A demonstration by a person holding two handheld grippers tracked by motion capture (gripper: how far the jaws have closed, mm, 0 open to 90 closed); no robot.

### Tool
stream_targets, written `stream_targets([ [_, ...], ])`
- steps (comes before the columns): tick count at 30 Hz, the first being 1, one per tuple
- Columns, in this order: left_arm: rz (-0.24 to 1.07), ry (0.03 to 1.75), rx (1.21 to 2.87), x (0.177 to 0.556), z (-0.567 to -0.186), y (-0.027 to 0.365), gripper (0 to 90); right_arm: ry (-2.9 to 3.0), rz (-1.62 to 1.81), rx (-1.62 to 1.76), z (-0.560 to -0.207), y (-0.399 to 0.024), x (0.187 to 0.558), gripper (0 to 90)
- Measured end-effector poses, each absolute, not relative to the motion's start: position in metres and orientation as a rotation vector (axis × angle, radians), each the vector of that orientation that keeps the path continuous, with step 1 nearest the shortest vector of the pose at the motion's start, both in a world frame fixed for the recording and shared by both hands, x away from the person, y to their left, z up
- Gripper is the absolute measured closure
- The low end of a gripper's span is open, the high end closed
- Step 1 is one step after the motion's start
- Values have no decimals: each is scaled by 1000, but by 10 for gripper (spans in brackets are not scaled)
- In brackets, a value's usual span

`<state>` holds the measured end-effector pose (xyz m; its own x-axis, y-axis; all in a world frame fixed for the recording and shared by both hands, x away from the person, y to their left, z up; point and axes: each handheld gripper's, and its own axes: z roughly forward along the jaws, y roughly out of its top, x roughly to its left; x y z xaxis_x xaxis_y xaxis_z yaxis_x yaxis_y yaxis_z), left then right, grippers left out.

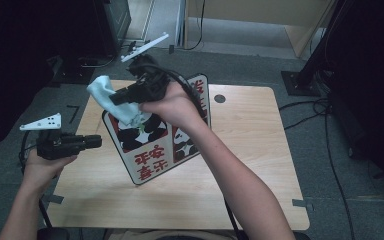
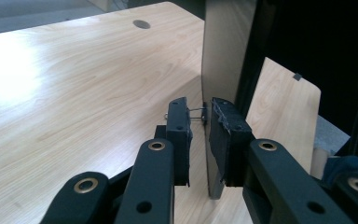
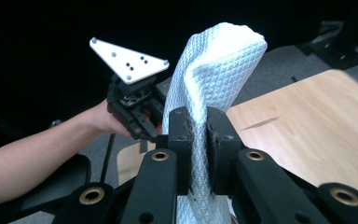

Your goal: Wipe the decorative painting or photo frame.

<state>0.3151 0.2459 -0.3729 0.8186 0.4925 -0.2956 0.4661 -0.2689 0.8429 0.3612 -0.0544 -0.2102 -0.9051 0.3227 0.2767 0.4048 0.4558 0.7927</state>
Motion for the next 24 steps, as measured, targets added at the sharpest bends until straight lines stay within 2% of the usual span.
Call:
stream_targets([
  [15,54,728,1905,315,-375,252,774,-2579,-1387,-661,-240,-12,354,827],
  [24,54,731,1897,315,-375,253,763,-2606,-1361,-671,-253,-4,351,827],
])
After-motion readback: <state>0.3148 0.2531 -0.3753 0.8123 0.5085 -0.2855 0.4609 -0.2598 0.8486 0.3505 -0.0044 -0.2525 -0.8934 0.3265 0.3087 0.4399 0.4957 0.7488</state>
